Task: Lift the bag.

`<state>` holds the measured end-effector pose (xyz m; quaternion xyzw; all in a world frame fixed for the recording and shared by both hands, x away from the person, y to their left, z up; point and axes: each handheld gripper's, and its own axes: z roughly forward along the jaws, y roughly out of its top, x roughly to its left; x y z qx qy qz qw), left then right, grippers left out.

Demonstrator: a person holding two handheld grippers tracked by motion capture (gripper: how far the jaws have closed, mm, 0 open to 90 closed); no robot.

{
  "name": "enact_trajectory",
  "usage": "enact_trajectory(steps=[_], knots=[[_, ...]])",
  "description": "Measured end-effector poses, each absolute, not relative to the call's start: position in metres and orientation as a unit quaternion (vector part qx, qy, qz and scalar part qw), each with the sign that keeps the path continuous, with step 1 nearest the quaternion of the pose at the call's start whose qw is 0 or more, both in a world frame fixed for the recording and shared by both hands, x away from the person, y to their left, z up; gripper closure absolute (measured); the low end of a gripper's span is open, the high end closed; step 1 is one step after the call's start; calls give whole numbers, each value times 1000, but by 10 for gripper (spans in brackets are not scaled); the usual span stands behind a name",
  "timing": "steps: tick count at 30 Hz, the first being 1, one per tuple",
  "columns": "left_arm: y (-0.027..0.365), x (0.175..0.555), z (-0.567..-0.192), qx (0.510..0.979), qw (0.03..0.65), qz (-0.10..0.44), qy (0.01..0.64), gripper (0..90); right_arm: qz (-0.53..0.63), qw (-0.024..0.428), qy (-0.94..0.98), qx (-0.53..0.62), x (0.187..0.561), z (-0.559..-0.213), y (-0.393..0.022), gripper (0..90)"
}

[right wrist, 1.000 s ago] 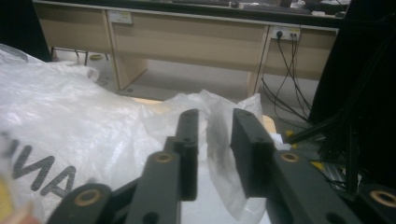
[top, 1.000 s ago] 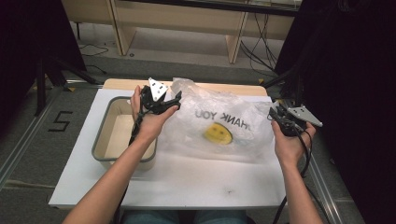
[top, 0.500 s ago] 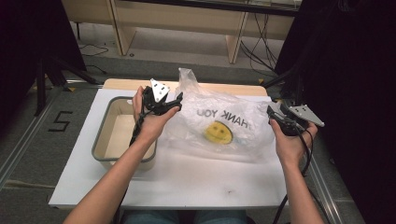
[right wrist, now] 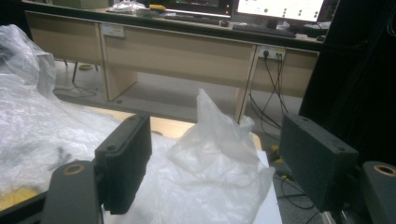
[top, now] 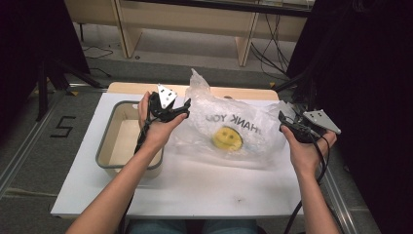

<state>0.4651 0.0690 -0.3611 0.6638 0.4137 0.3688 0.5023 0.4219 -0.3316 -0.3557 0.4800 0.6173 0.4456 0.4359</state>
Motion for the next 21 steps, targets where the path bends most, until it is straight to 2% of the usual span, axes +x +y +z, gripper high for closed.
enact_trajectory(steps=[9, 21], knots=[[70, 461, -364, 672, 498, 361, 413, 296, 452, 432, 620, 475, 416, -354, -332, 269], [74, 446, -367, 706, 491, 321, 397, 288, 458, 396, 650, 460, 411, -361, -330, 289]])
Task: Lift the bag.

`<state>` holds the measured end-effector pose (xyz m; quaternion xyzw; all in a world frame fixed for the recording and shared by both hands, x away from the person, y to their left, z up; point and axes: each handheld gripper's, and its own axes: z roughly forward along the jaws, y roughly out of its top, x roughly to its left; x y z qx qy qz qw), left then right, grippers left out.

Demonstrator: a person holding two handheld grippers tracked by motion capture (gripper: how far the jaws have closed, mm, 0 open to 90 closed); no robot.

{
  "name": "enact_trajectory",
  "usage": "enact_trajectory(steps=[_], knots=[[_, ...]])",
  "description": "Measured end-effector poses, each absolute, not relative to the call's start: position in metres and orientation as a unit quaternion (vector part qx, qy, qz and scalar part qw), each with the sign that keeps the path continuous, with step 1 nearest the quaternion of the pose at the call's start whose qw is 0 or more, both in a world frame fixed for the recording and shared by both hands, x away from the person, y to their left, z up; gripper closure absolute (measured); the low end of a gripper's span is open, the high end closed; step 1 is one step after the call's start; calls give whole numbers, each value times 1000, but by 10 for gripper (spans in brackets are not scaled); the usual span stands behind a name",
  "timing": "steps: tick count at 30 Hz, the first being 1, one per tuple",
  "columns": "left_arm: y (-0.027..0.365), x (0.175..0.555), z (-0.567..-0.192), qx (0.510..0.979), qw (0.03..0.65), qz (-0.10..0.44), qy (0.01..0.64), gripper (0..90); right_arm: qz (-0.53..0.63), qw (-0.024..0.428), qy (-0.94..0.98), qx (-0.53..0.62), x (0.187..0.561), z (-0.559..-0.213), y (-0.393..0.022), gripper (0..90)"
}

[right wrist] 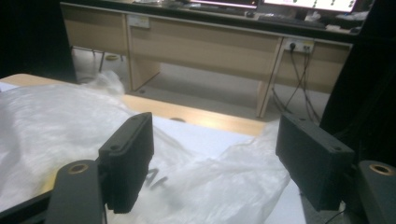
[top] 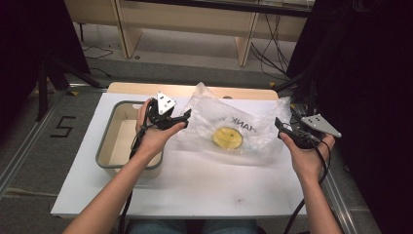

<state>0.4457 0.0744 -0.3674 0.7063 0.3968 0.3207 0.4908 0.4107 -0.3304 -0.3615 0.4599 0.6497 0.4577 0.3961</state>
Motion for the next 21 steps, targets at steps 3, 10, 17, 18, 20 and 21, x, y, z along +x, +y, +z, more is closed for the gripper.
enact_trajectory(steps=[3, 10, 17, 18, 20, 21], knots=[[77, 441, -370, 715, 489, 308, 394, 289, 454, 382, 661, 460, 410, -368, -330, 295], [80, 434, -371, 724, 491, 291, 388, 288, 453, 365, 676, 453, 406, -377, -328, 302], [87, 421, -377, 735, 487, 276, 383, 287, 452, 348, 688, 448, 398, -382, -330, 312], [87, 421, -377, 735, 487, 276, 383, 288, 451, 344, 691, 448, 397, -383, -330, 313], [89, 418, -377, 738, 485, 274, 380, 287, 453, 342, 692, 446, 396, -383, -331, 316], [91, 415, -378, 740, 484, 274, 377, 287, 453, 335, 696, 445, 393, -384, -332, 318]])
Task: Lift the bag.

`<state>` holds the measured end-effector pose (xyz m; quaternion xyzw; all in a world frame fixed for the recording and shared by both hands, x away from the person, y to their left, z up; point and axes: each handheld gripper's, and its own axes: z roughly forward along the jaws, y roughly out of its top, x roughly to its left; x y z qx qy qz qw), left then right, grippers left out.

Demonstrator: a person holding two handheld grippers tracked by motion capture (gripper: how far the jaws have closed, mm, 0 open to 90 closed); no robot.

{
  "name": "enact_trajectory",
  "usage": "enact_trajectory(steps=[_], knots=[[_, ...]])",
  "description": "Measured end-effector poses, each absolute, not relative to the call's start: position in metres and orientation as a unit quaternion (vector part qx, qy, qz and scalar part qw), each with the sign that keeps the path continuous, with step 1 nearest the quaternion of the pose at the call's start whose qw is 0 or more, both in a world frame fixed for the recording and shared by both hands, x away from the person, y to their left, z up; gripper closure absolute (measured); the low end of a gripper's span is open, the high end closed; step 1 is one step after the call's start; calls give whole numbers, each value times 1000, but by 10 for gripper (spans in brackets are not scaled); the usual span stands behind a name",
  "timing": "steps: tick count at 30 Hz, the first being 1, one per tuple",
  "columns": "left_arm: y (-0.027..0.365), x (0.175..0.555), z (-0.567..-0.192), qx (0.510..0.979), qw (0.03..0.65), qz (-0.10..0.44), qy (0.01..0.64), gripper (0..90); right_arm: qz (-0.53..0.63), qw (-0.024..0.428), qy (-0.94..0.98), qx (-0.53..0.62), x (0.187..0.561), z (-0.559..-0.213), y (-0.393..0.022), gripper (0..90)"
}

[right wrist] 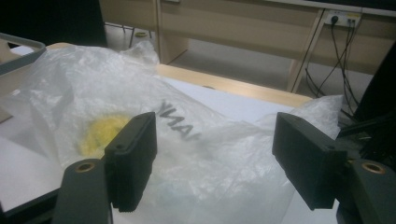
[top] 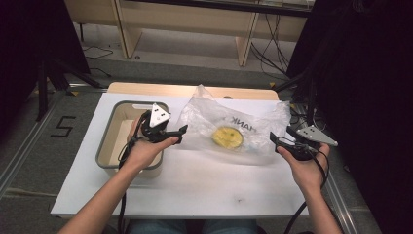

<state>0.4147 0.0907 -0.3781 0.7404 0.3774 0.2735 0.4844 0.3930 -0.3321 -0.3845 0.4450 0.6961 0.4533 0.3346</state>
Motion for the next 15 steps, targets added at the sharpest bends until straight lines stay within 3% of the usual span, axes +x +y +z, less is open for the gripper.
enact_trajectory(steps=[15], knots=[[95, 397, -386, 755, 482, 261, 360, 282, 449, 297, 723, 433, 376, -398, -337, 325]])
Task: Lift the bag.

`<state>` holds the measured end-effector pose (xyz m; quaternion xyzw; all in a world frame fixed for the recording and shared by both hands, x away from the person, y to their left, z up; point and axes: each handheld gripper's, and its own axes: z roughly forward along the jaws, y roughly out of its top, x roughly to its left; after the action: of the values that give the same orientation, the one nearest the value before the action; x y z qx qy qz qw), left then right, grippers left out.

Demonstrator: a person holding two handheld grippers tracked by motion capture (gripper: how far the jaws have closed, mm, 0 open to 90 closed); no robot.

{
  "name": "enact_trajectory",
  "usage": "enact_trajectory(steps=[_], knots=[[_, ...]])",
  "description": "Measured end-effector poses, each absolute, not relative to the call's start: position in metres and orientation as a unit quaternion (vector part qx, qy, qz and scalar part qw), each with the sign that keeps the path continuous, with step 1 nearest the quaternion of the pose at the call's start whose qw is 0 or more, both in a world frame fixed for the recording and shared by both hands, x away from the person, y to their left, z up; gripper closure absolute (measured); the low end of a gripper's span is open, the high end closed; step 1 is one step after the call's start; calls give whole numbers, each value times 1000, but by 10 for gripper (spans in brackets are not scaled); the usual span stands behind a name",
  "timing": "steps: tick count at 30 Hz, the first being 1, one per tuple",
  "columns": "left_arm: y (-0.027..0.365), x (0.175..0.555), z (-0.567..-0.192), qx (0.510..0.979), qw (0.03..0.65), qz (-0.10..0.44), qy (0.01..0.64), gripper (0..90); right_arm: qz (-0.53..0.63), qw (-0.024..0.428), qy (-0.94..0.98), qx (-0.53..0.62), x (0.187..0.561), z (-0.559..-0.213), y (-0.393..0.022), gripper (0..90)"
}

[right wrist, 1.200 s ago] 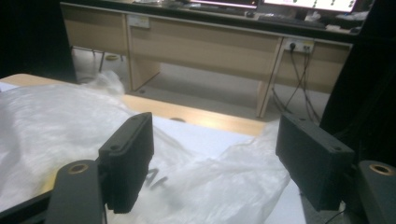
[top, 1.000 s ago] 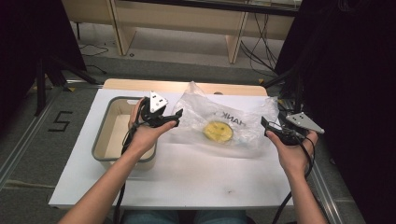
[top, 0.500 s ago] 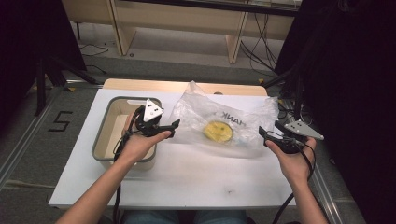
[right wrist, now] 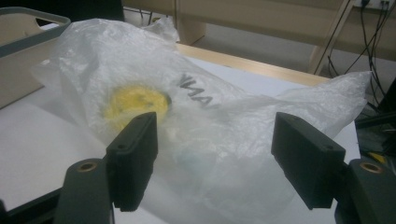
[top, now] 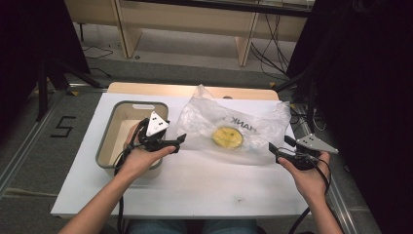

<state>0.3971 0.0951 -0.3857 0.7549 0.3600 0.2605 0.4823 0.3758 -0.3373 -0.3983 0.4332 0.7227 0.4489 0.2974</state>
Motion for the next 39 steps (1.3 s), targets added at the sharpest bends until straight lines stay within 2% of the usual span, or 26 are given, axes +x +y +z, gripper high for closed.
enact_trajectory(steps=[39], knots=[[112, 363, -408, 783, 476, 228, 330, 268, 448, 239, 754, 417, 349, -424, -346, 325]])
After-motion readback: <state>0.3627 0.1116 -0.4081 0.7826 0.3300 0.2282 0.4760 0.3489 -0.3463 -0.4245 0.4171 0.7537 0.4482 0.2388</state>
